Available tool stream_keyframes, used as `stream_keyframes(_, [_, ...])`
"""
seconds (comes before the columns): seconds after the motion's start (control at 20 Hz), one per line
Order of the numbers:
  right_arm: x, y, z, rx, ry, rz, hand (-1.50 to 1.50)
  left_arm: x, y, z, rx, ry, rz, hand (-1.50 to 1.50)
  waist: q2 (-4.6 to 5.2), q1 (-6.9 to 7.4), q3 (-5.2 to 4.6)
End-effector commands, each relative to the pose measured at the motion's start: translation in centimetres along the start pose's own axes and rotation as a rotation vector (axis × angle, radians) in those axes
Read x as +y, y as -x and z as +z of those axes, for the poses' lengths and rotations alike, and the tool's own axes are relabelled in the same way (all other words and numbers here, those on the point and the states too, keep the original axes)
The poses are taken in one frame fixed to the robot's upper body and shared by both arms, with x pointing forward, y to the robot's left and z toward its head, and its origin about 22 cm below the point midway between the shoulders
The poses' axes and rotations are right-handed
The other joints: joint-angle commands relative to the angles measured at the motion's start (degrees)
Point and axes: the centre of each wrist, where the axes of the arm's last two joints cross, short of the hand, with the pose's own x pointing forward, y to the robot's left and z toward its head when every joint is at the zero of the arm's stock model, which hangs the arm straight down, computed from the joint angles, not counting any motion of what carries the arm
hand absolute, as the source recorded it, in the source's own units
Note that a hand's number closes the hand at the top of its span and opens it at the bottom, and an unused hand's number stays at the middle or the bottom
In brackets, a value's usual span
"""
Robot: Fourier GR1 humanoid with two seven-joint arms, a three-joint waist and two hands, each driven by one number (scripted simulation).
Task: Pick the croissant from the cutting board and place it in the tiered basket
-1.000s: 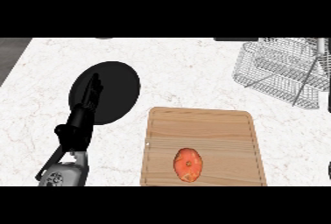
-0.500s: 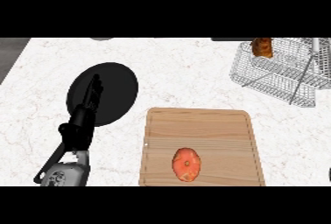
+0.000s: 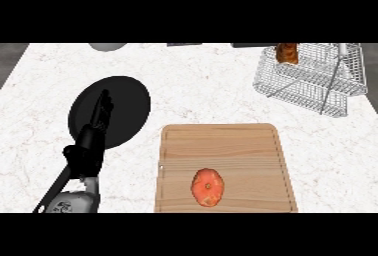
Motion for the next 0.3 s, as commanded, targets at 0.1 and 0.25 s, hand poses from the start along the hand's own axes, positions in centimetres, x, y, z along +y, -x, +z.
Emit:
stream_keyframes(0.1, [-7.8, 7.7, 0.3, -0.012, 0.027, -0.052, -1.5, 1.3, 0.1, -0.7, -0.005, -0.033, -0.011, 0.0, -0.1, -1.75, 0.09])
stream_keyframes(0.25, [-11.3, 8.9, 3.3, -0.035, -0.011, -0.086, -1.5, 0.9, 1.2, 0.8, 0.011, -0.024, -0.02, 0.0, -0.11, -0.71, -0.01])
